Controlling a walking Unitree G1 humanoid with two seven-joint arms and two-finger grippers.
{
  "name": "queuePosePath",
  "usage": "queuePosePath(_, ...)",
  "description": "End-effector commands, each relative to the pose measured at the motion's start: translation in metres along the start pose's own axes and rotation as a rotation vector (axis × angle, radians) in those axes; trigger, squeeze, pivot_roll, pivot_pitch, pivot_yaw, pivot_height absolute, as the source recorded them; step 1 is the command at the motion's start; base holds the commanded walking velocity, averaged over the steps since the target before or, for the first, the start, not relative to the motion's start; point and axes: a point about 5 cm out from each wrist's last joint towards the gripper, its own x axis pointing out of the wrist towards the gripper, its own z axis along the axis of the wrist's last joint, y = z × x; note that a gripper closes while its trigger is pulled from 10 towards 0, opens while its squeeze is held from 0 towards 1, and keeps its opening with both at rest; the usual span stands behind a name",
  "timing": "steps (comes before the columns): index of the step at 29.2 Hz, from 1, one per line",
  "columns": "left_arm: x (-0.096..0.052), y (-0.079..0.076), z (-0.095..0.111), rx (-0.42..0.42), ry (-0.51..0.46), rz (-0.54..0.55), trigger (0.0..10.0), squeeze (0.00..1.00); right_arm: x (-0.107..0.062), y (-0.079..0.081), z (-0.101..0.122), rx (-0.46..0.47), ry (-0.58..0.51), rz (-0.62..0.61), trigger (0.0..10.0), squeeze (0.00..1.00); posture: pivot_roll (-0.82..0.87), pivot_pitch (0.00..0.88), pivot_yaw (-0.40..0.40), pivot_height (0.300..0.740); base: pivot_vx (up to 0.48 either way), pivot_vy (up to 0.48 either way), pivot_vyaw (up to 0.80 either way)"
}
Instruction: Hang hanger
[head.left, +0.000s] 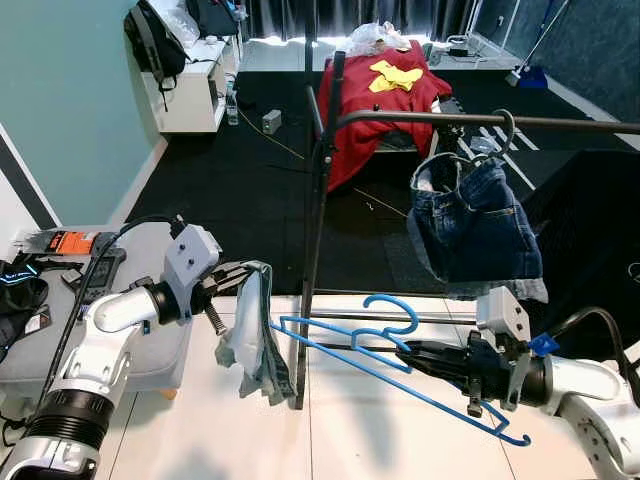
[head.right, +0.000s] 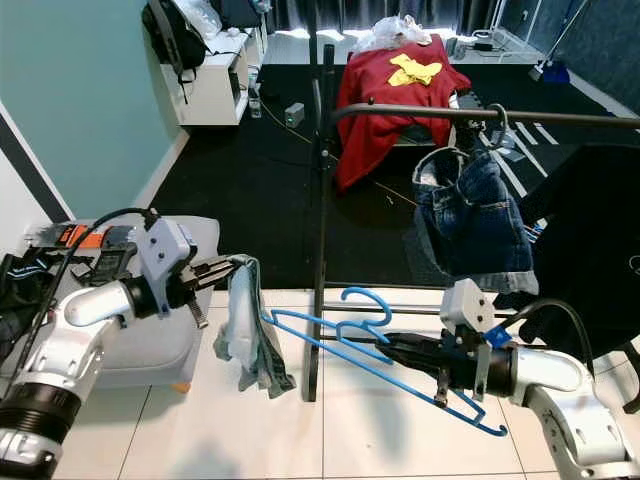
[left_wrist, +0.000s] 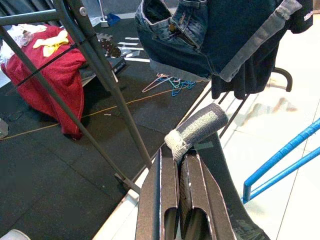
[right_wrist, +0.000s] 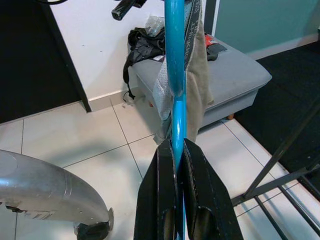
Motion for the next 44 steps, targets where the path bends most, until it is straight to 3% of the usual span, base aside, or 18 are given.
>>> queuePosePath(1, 0.003, -0.003, -0.001, 0.0, 0.004, -0.013, 10.0, 0.0, 0.003, 0.003, -0.001, 0.007, -0.001, 0.025, 10.0, 0.0, -0.05, 0.072, 0.016, 0.74, 0.0, 0.0, 0.0)
queuePosePath(36, 0.002, 0.001, -0.003, 0.026, 0.033, 0.013, 10.0, 0.0, 0.003, 0.01, 0.0, 0.028, 0.011, 0.079, 10.0, 0.0, -0.05, 0.074, 0.016, 0.74, 0.0, 0.0, 0.0)
queuePosePath(42, 0.001, 0.001, -0.002, 0.02, 0.027, 0.012, 10.0, 0.0, 0.001, 0.007, -0.002, 0.02, 0.025, 0.055, 10.0, 0.0, -0.05, 0.073, 0.017, 0.74, 0.0, 0.0, 0.0)
queuePosePath(44, 0.001, 0.002, -0.003, 0.023, 0.031, 0.014, 10.0, 0.0, -0.001, -0.004, 0.007, -0.042, -0.034, -0.04, 10.0, 0.0, -0.06, 0.072, 0.021, 0.74, 0.0, 0.0, 0.0)
